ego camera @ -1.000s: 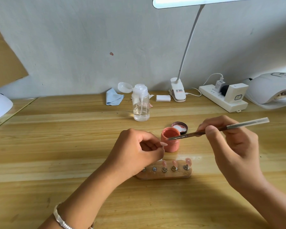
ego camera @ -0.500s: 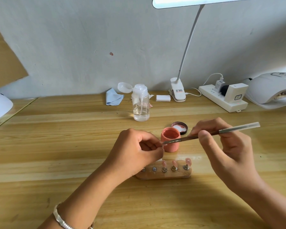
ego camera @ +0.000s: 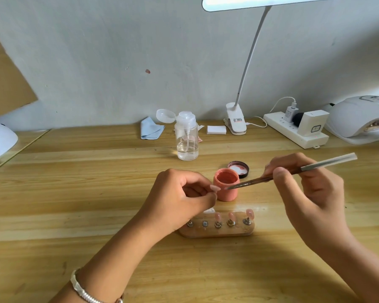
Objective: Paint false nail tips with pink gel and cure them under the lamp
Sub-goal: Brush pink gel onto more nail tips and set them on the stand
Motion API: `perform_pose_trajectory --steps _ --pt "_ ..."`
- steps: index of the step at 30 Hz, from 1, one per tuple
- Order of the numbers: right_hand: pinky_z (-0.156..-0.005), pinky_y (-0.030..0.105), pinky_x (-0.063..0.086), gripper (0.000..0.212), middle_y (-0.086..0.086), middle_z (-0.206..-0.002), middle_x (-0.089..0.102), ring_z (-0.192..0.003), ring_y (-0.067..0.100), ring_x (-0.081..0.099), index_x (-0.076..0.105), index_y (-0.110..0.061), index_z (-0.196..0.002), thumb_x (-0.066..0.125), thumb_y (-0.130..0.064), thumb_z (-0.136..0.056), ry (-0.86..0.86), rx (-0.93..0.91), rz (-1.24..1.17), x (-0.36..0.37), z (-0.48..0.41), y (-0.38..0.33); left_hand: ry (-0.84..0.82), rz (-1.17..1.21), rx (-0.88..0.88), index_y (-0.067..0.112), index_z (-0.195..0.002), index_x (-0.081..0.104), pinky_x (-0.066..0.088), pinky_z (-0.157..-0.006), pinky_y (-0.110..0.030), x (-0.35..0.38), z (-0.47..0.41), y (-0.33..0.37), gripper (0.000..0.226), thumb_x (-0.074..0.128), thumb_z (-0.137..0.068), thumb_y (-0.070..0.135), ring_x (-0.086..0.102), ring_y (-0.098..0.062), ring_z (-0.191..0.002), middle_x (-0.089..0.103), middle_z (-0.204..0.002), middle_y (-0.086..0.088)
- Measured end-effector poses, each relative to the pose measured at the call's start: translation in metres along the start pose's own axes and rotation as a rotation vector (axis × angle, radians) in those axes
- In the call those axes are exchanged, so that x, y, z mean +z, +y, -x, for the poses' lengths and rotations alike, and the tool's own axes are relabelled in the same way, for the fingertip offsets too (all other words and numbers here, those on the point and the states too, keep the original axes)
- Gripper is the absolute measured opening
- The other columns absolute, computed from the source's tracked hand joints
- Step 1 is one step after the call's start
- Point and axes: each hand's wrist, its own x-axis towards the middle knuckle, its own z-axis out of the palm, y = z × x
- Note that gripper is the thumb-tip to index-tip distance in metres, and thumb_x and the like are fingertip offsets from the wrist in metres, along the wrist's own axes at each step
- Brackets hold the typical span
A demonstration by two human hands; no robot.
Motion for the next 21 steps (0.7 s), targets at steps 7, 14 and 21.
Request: perform_pose_trajectory --steps 7,14,21 --pt "-0.079 0.019 0.046 0.023 0.001 -0.083 0.069 -0.081 0.017 0.064 0.068 -0.010 -0.085 0.054 -0.025 -0.095 -0.051 -0.021 -0.012 0.0025 0.0021 -0.0018 0.008 0.013 0.063 0.026 -0.080 0.079 0.048 -0.057 -0.014 0.0007 0.0003 0.0016 0.021 0.080 -0.079 0.004 0.066 -0.002 -0.062 0.075 -0.072 0.007" --pt "-0.077 0.017 0.044 0.023 -0.004 -0.080 0.066 -0.077 0.011 0.062 0.066 -0.011 -0.082 0.052 -0.024 -0.094 0.009 -0.025 -0.002 0.0005 0.0005 -0.0030 0.023 0.003 0.111 0.024 -0.078 0.080 0.048 -0.056 -0.012 0.0021 0.0004 0.0001 0.020 0.080 -0.079 0.004 0.067 -0.001 -0.064 0.075 -0.073 0.010" --pt "-0.076 0.024 0.048 0.022 0.000 -0.076 0.065 -0.077 0.017 0.062 0.064 -0.009 -0.076 0.051 -0.020 -0.090 0.012 -0.026 -0.020 0.0002 0.0000 -0.0002 0.012 0.024 0.134 0.026 -0.076 0.079 0.051 -0.058 -0.013 -0.0013 -0.0007 -0.0021 0.024 0.079 -0.079 0.003 0.068 -0.001 -0.066 0.076 -0.075 0.010"
